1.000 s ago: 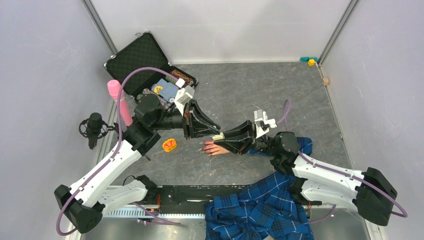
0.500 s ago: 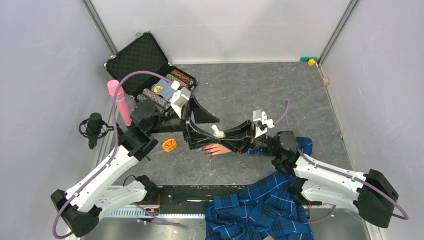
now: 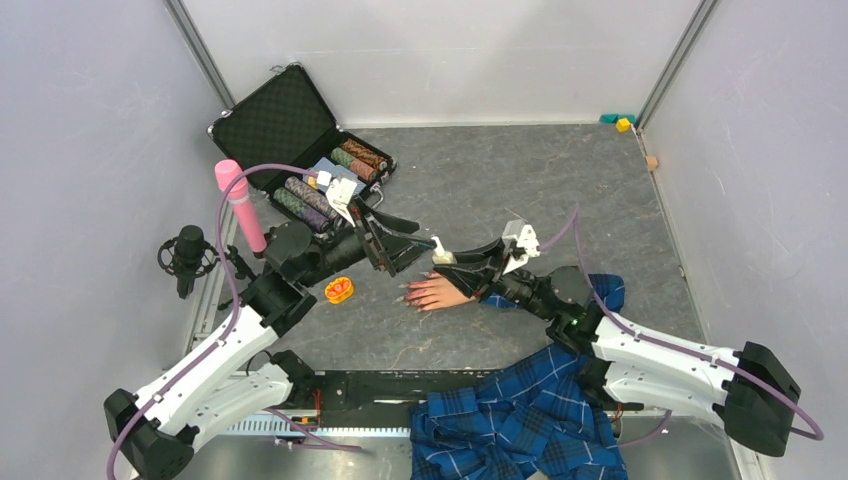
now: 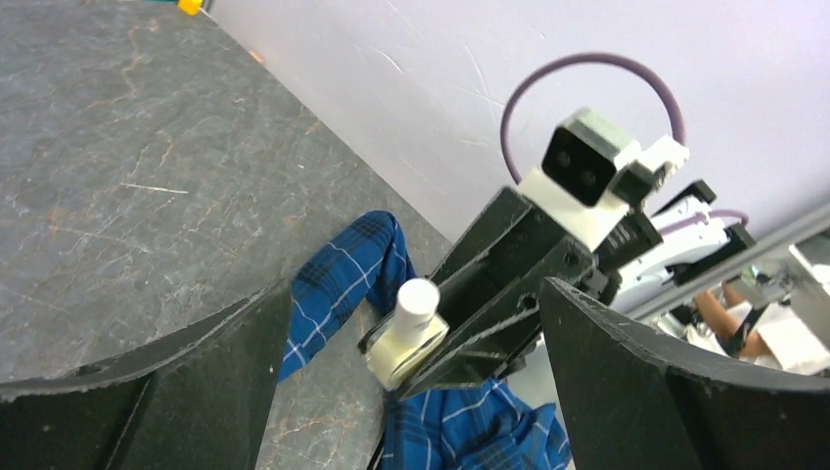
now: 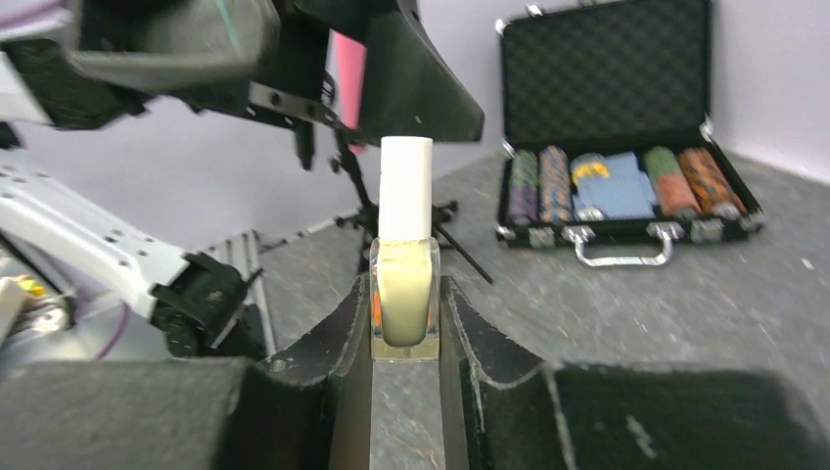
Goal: Paint the nails
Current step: Screw the nail polish bottle.
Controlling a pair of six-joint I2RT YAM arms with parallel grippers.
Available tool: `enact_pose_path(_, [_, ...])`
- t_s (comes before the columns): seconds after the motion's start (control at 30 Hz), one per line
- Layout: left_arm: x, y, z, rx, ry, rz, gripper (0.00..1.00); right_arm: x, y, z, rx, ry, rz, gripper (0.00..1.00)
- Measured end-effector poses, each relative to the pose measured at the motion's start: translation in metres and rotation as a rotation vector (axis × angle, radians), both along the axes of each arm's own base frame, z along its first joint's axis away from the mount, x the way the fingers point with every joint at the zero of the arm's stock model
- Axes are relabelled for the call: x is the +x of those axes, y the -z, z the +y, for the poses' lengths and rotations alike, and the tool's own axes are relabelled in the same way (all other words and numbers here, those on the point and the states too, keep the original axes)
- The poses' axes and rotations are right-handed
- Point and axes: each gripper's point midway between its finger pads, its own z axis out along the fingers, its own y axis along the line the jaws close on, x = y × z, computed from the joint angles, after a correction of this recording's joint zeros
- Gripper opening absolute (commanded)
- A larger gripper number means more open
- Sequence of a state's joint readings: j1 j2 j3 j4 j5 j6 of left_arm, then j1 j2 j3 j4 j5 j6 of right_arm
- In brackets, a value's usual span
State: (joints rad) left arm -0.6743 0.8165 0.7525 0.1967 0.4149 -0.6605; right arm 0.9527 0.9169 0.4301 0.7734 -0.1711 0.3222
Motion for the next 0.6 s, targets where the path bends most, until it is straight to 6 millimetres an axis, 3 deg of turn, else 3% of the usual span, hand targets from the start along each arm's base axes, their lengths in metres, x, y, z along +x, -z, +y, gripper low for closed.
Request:
enact_pose_path(0.17, [0.018,0.007,0.003,-0.022,-0.092,0.079,0.82,0.012,0.023,0.008,-0.121,0.126,0.036,0.00])
enact_pose_path(0.33, [0.033,0.032,-0.001,0.023,-0.153,0.169,0.76,0.024,0.034,0.013,-0.222,0.241,0.042,0.00])
enact_pose_path(0.6, [0.038,0.046,0.001,0.061,-0.212,0.212,0.62,0.039,0.053,0.007,-0.318,0.347,0.055,0.00])
